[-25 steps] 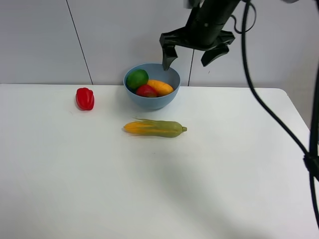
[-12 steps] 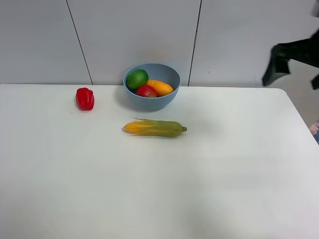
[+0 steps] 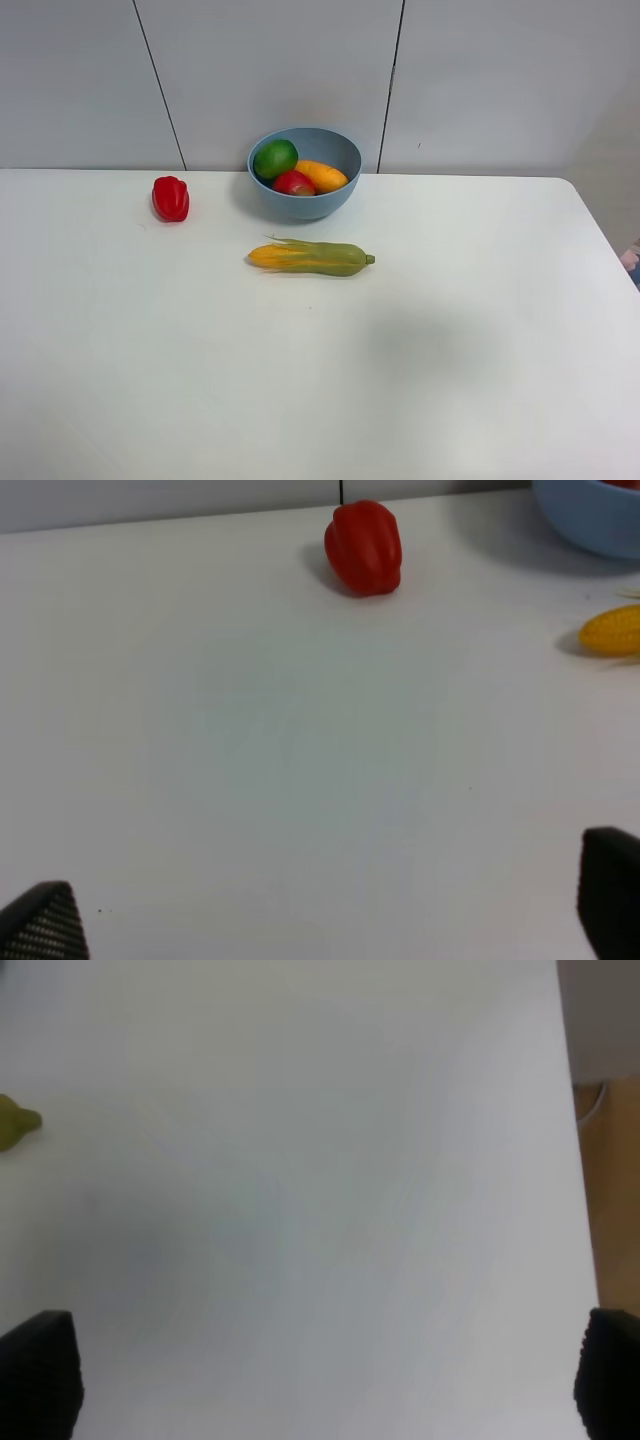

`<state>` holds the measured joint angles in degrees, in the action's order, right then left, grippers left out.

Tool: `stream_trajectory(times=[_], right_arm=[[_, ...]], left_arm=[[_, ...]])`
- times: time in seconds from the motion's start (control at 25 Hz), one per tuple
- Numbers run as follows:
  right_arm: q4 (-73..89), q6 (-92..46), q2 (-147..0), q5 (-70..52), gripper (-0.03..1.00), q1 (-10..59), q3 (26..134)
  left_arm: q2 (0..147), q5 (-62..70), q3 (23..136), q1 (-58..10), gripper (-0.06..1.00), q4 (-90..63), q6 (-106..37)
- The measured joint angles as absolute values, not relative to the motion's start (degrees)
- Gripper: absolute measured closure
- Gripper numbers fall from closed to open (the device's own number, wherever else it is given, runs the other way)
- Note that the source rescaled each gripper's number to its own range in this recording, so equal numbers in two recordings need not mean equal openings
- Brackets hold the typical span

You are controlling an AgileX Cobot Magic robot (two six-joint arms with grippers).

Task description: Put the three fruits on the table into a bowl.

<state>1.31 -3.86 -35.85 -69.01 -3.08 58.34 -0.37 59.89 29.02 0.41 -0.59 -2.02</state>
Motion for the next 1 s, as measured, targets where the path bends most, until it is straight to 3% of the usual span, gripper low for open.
stream_trajectory(times=[0.44, 0.72, 1.0], right_arm=[[0.0, -1.9, -5.0, -60.8, -0.02, -3.1, 36.5], [0.3, 0.0, 0.1, -61.6, -0.02, -3.1, 29.3], [0.4, 0.0, 0.1, -61.2, -0.02, -3.1, 28.9]], left_arm=[[-0.4, 59.9, 29.0, 0.4, -0.06, -0.6, -2.1], [-0.4, 59.9, 29.0, 0.4, -0.06, -0.6, -2.0], [-0.4, 59.9, 29.0, 0.4, -0.06, -0.6, -2.0]])
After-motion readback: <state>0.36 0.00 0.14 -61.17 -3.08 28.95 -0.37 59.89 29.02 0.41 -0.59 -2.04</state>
